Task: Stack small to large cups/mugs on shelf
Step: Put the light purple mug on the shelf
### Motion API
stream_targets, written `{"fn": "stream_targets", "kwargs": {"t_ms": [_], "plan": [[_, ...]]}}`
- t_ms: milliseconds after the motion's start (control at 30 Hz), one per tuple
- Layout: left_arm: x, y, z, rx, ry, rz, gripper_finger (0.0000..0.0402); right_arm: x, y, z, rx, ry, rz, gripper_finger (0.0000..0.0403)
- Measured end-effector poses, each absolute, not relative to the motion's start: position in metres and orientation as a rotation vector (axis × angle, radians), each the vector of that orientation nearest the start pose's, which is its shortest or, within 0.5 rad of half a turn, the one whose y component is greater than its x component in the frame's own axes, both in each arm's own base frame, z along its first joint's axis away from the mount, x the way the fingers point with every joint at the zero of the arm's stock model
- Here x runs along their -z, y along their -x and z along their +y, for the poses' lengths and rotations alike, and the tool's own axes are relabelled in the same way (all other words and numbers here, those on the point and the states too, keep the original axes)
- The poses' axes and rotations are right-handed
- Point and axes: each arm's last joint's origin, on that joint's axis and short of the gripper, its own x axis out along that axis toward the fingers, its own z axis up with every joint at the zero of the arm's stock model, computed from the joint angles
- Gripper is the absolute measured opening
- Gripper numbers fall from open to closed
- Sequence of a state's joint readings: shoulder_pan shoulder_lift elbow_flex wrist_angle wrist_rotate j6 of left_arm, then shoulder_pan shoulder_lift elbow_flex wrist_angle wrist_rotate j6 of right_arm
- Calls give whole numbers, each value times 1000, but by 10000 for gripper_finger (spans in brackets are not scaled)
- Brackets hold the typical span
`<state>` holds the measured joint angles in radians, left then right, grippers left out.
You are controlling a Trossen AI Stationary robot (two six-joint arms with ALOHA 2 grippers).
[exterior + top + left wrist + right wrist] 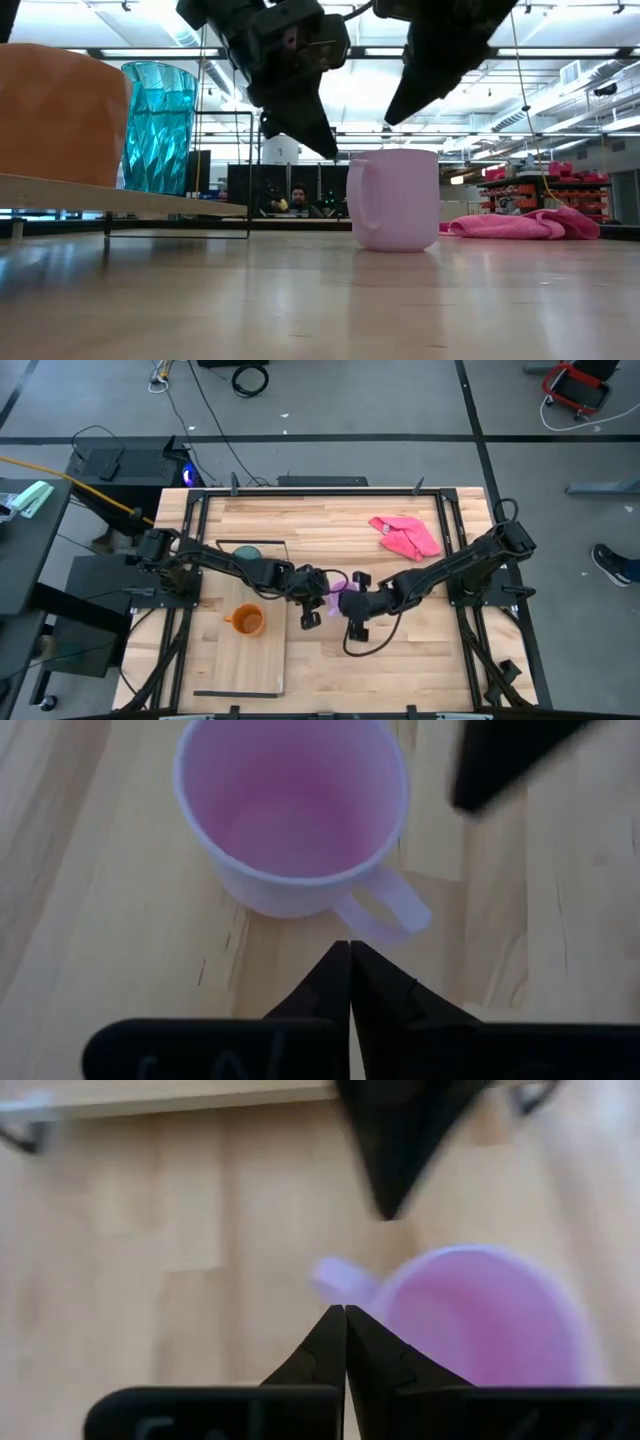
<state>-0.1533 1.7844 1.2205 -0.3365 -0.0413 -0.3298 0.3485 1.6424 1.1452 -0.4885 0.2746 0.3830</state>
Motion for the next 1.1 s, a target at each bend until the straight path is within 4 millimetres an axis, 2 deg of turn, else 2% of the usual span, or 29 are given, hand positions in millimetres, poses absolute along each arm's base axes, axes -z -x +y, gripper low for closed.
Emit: {"fn": "stream_targets", "kwargs": {"t_ms": [167, 533, 733, 900, 1100], "plan": [[-205, -369, -66, -24, 215, 908, 16, -232, -318, 97, 205, 20, 965, 11], [-207, -364, -99, 53, 202, 895, 18, -231, -323, 51, 328, -9, 1026, 32], [-213, -368, -120, 126, 218, 779, 11, -231, -325, 40, 328, 19, 1038, 32], [-209, -372, -120, 117, 202, 757, 18, -229, -325, 29, 325, -16, 1069, 20], [-186, -385, -114, 89, 205, 772, 14, -227, -322, 23, 335, -9, 1099, 5]]}}
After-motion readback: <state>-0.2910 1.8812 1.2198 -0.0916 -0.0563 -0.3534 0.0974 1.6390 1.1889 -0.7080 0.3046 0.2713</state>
